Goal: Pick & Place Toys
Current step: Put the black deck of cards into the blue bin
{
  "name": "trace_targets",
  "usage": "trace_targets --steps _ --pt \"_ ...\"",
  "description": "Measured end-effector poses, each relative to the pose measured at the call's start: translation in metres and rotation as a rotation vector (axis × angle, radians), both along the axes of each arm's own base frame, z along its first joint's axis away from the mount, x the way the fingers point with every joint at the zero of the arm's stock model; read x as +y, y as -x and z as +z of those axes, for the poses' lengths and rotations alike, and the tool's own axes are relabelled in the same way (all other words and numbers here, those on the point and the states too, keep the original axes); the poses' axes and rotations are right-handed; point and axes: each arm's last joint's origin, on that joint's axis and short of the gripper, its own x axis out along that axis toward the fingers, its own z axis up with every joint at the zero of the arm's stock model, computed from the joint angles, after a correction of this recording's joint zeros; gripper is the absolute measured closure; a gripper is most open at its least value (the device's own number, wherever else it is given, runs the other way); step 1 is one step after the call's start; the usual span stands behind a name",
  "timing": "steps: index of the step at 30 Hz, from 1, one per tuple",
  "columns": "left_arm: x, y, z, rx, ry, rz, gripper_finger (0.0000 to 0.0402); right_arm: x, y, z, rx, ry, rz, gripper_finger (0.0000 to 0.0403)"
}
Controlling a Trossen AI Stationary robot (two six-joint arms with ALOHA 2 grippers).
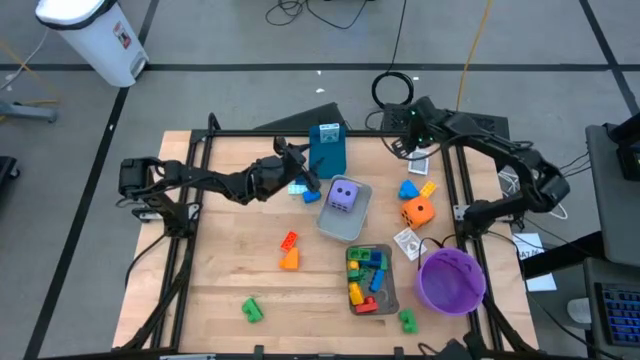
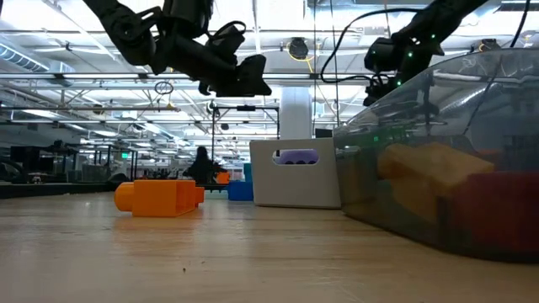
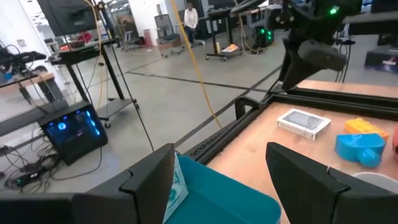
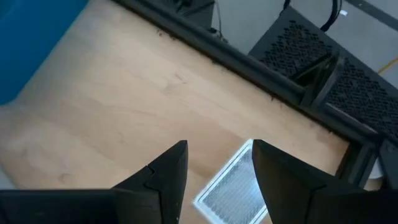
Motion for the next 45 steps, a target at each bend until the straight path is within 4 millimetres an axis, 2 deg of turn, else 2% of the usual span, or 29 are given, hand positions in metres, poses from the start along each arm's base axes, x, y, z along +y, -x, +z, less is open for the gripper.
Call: trace_targets --steps 6,14,17,26,33,39,45 --pt "0.000 0.000 0.000 0.015 -0.019 -0.003 0.0144 -0.002 0.019 0.004 -0.005 -0.036 -0.108 0.0222" --pt "0.001 0.000 0.000 -0.018 0.016 0.003 0.0144 -0.007 0.047 0.003 -0.078 -0.180 -0.300 0.0164" --pt "0.001 0.000 0.000 -0.027 0.027 0.004 0.0144 -0.009 0.050 0.003 -0.132 -0.223 -0.314 0.0140" --pt "0.001 0.000 0.000 -0.029 0.032 0.003 0.0144 -0.025 0.048 0.005 -0.193 -0.113 -0.289 0.0086" --pt "0.001 0.000 0.000 -0.042 0.049 0.005 0.0144 -0.037 0.044 -0.024 -0.090 -0.221 -0.274 0.0063" --pt "0.000 -0.001 0.000 -0.046 0.061 -0.052 0.0144 -0.047 0.038 -0.052 -0.039 -0.323 -0.332 0.0064" --pt "-0.001 -0.001 -0.001 -0.039 0.067 -0.078 0.0144 -0.051 0.036 -0.070 0.000 -0.396 -0.372 0.0064"
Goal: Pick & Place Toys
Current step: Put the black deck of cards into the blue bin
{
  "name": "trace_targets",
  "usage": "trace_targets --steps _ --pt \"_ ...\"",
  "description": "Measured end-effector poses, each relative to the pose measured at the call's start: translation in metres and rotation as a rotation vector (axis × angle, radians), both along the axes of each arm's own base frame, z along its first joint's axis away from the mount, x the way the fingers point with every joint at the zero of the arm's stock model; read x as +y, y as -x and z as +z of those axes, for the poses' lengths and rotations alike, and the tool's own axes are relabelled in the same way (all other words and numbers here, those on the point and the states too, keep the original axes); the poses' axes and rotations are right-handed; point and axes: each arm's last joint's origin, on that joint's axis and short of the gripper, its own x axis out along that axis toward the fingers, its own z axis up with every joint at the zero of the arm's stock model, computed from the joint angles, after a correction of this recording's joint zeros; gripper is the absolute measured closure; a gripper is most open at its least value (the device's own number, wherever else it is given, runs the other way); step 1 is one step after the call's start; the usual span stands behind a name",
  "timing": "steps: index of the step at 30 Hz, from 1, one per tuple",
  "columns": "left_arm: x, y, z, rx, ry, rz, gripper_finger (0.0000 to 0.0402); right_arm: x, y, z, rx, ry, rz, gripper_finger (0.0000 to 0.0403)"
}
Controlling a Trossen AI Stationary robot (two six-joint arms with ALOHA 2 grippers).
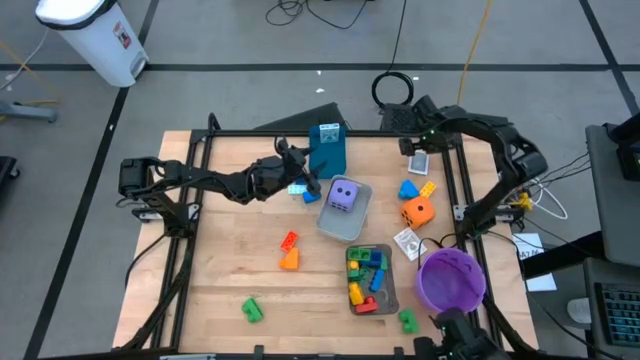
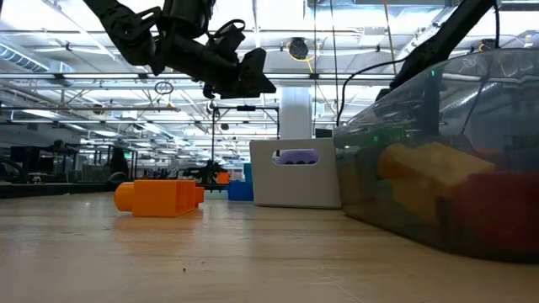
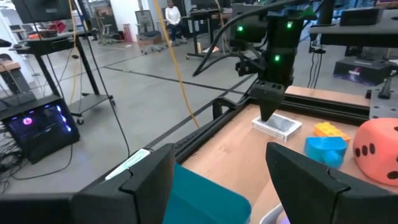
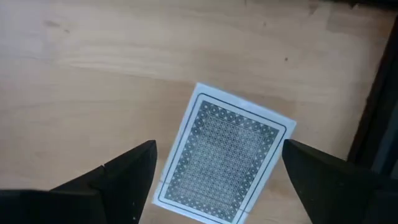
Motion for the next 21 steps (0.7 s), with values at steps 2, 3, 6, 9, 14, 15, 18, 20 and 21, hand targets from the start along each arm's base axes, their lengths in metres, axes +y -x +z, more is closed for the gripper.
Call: trace_targets --steps 2,3,6,9,14,15,18,20,21 --pt "0.000 0.000 -0.001 0.009 0.002 0.000 0.0144 -0.001 0.000 -0.004 0.004 -0.014 -0.016 0.0064" --pt "0.000 0.000 -0.002 0.015 0.003 0.000 0.0144 -0.001 -0.001 -0.006 0.004 -0.021 -0.024 0.0064" --pt "0.000 0.000 -0.003 0.033 0.007 -0.001 0.0144 -0.001 -0.001 -0.011 0.015 -0.052 -0.040 0.0064" --pt "0.000 0.001 -0.004 0.038 0.020 0.001 0.0144 -0.002 -0.001 -0.015 0.028 -0.068 -0.043 0.0064" --pt "0.000 0.001 -0.005 0.040 0.026 0.002 0.0144 -0.003 -0.002 -0.017 0.046 -0.056 -0.056 0.0064" --pt "0.000 0.001 -0.005 0.040 0.027 0.002 0.0144 -0.003 -0.002 -0.017 0.045 -0.054 -0.056 0.0064" --pt "0.000 0.001 -0.005 0.039 0.027 0.002 0.0144 -0.003 -0.002 -0.017 0.046 -0.055 -0.062 0.0064" --pt "0.000 0.001 -0.005 0.039 0.028 0.002 0.0144 -0.002 -0.002 -0.018 0.048 -0.054 -0.082 0.0064" --pt "0.000 0.001 -0.005 0.039 0.028 0.002 0.0144 -0.001 -0.002 -0.019 0.051 -0.053 -0.094 0.0064"
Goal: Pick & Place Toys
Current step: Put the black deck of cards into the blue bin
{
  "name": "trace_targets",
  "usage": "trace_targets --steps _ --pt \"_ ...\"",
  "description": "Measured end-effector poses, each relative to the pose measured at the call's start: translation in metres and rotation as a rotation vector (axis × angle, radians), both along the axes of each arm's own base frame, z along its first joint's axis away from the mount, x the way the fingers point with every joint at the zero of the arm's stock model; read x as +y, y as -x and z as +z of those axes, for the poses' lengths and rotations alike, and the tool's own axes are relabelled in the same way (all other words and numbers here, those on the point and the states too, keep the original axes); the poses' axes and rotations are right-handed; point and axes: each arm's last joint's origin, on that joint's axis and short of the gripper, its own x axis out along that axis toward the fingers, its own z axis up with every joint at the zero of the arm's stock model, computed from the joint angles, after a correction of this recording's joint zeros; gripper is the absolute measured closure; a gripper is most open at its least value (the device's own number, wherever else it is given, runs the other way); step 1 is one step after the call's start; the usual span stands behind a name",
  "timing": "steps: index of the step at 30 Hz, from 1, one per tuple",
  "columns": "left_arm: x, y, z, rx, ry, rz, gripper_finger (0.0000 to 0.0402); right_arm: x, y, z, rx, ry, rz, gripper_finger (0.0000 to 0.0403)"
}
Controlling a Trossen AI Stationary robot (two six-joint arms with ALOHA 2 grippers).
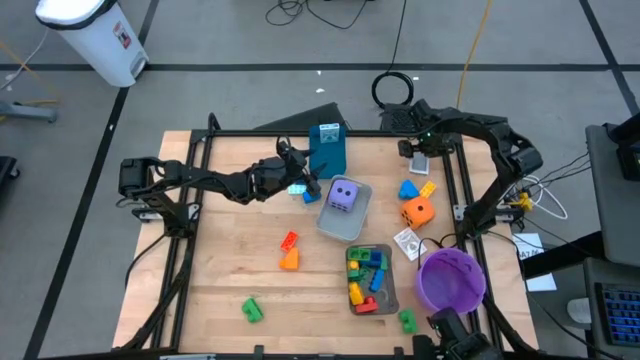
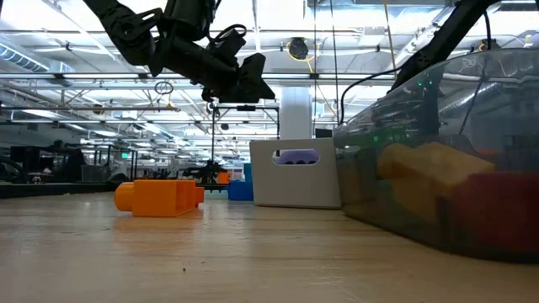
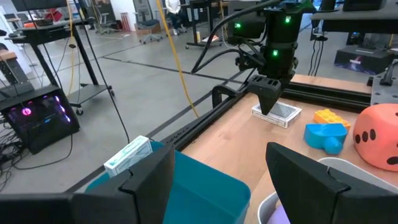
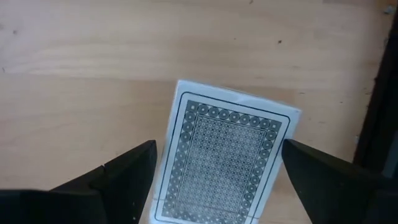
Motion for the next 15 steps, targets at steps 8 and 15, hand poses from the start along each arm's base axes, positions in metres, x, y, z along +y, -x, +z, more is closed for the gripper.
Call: trace_targets --steps 8,15 --pt "-0.0002 0.0000 0.0000 -0.013 0.018 0.002 0.0144 0.0043 -0.0004 -0.0037 0.064 0.005 -0.031 0.0074" --pt "-0.0002 -0.0001 0.0000 -0.014 0.018 0.002 0.0144 0.0060 0.0006 -0.0037 0.075 -0.010 -0.055 0.0092"
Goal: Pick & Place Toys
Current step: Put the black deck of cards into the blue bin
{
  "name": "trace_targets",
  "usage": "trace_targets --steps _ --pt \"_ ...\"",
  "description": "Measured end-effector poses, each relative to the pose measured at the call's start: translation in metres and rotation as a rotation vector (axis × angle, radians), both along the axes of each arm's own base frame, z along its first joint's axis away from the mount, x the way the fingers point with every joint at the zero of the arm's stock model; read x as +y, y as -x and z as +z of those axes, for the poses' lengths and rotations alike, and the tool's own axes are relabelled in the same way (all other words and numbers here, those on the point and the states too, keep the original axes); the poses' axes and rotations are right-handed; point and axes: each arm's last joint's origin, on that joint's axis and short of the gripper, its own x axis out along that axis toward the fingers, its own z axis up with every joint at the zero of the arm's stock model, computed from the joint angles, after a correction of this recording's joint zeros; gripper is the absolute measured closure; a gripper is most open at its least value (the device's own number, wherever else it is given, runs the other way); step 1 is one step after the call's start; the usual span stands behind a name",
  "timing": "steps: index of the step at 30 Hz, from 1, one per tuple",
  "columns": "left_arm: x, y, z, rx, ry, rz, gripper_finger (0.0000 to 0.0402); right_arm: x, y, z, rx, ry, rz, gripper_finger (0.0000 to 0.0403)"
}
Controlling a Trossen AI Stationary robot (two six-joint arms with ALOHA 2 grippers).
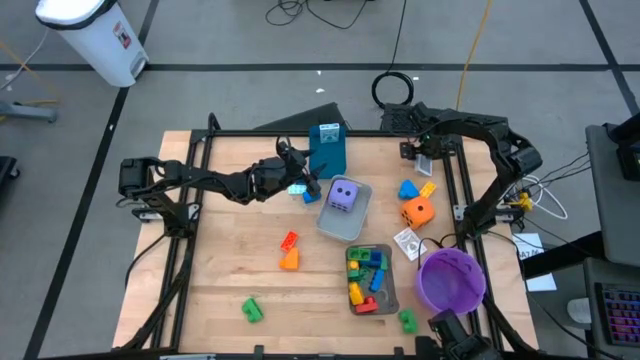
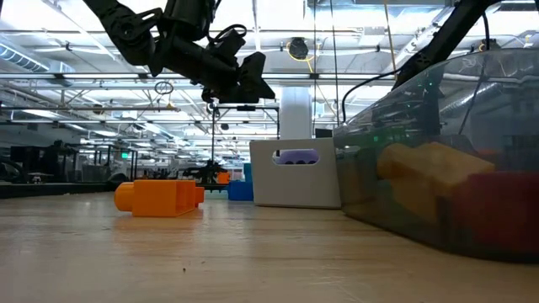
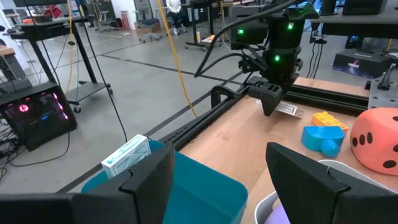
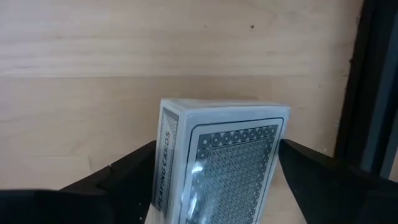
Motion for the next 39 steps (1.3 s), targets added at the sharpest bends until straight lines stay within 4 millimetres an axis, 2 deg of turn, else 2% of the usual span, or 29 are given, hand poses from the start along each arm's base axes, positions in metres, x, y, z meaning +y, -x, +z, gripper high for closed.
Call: trace_targets --steps 7,19,23,27,34,39 --pt "0.000 0.000 0.000 0.000 0.000 0.000 0.0144 0.004 0.003 0.000 0.043 -0.035 0.003 0.0162" --pt "0.000 0.000 0.000 -0.014 0.018 0.003 0.0144 0.006 0.003 0.000 0.061 -0.059 0.103 0.0336" --pt "0.000 0.000 0.000 -0.014 0.017 0.003 0.0144 0.012 0.002 0.004 0.073 -0.081 0.170 0.0343" --pt "0.000 0.000 0.000 0.006 -0.011 -0.002 0.0144 0.021 -0.002 0.022 0.049 -0.023 0.223 0.0343" --pt "0.001 0.003 0.005 0.065 -0.102 0.037 0.0144 0.044 -0.014 0.075 -0.056 0.188 0.332 0.0333" --pt "0.003 0.014 0.019 0.065 -0.123 0.202 0.0144 0.055 -0.033 0.119 -0.280 0.390 0.451 0.0341"
